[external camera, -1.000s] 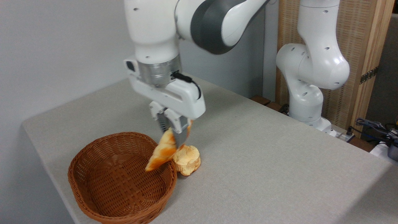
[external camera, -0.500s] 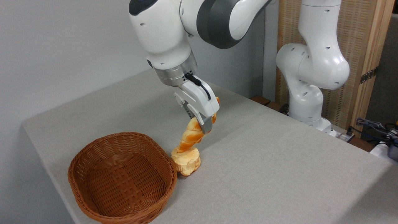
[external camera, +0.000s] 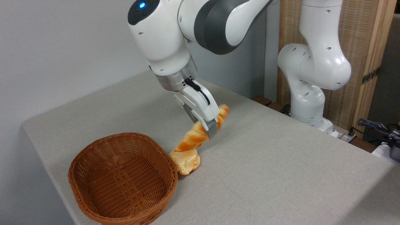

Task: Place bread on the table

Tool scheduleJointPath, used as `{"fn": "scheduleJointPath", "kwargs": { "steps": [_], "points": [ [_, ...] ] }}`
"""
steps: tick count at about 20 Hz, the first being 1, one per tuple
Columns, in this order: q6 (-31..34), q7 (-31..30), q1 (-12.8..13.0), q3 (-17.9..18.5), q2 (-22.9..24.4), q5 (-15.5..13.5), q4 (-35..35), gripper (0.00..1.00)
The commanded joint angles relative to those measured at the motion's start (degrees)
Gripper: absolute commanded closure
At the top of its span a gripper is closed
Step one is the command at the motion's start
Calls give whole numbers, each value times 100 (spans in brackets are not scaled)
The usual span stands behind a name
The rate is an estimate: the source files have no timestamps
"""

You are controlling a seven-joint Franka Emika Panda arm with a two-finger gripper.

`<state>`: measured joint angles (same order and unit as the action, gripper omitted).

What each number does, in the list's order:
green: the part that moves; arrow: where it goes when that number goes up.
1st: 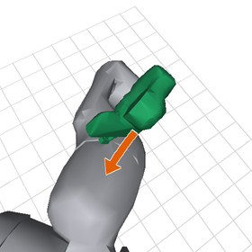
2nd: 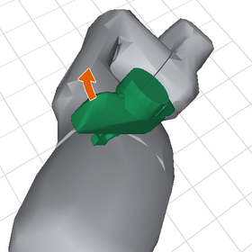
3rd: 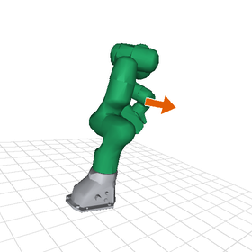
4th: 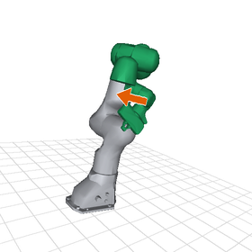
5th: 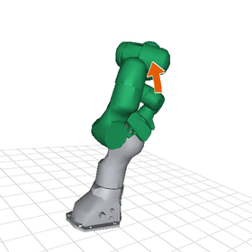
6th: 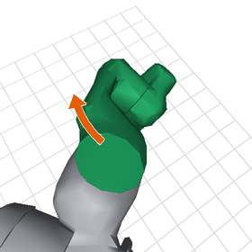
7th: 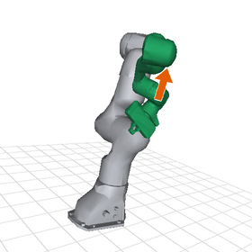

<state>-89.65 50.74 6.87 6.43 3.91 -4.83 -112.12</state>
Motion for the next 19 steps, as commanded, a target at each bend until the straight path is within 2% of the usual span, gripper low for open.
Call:
{"fn": "scheduleJointPath", "kwargs": {
  "steps": [1,6,11,16,19],
  "points": [
    [106,365,16,51,101,114,32,0],
    [1,393,7,78,110,114,85,0],
    [-639,296,-19,78,110,105,279,0],
    [-1387,-687,-10,77,110,105,279,0],
    [-1660,-715,-28,86,101,123,279,0]
  ]
}}
